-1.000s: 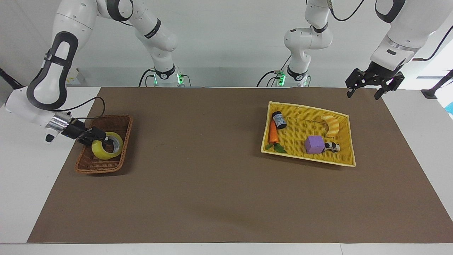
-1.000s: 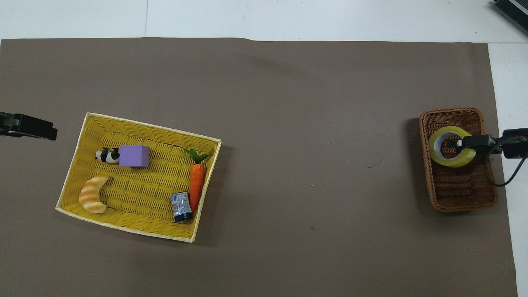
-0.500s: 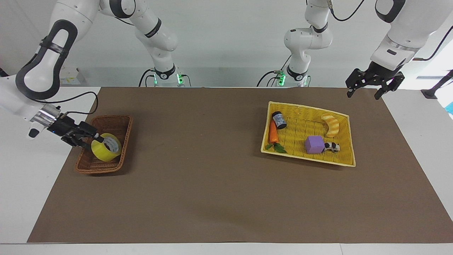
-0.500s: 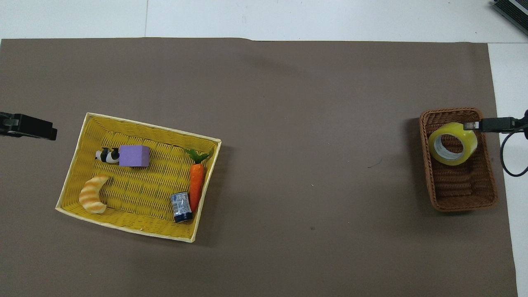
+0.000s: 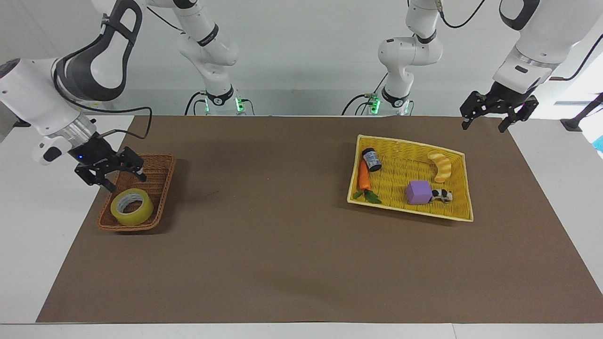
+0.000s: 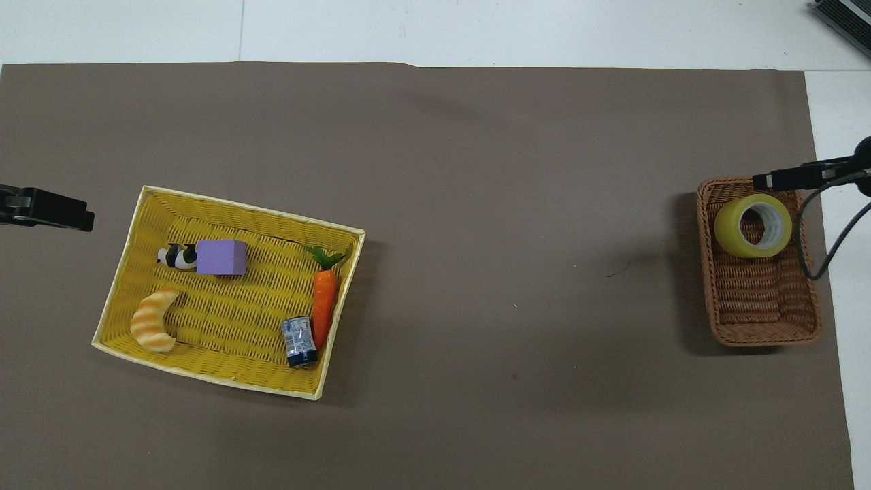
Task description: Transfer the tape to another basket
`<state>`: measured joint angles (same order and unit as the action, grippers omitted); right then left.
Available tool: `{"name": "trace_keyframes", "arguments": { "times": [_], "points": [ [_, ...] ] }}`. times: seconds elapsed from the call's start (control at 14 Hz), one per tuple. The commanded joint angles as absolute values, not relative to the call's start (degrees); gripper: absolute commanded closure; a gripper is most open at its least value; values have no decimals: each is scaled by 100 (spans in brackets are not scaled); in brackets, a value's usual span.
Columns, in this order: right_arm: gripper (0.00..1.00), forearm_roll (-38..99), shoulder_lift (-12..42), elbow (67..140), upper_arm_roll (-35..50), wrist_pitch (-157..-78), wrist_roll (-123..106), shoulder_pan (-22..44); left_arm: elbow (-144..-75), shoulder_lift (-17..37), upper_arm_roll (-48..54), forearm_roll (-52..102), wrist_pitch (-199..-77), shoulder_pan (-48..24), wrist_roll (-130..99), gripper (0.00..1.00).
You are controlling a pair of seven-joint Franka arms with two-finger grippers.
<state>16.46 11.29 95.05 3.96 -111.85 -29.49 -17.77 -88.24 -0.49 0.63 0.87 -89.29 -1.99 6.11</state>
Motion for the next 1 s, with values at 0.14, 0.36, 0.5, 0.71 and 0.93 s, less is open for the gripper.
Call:
{"name": "trace_keyframes", "arguments": {
  "times": [0.14, 0.36, 0.5, 0.71, 0.93],
  "points": [
    [0, 590, 660, 9650, 422, -11251, -1393, -1161, -8745, -44, 105, 158, -8895, -123, 668, 0],
    [0, 274, 440, 9712, 422, -10821, -250, -731, -8745, -44, 105, 158, -8895, -123, 668, 0],
    [0, 176, 265, 9808, 422, -10653, 515, -424, -8745, -44, 105, 158, -8895, -123, 668, 0],
    [0, 141, 71, 9721, 457, -10232, 1561, -167, -8745, -44, 105, 158, -8895, -123, 668, 0],
    [0, 210, -140, 9397, 510, -9609, 2011, -158, -8745, -44, 105, 158, -8895, -123, 668, 0]
  ]
}}
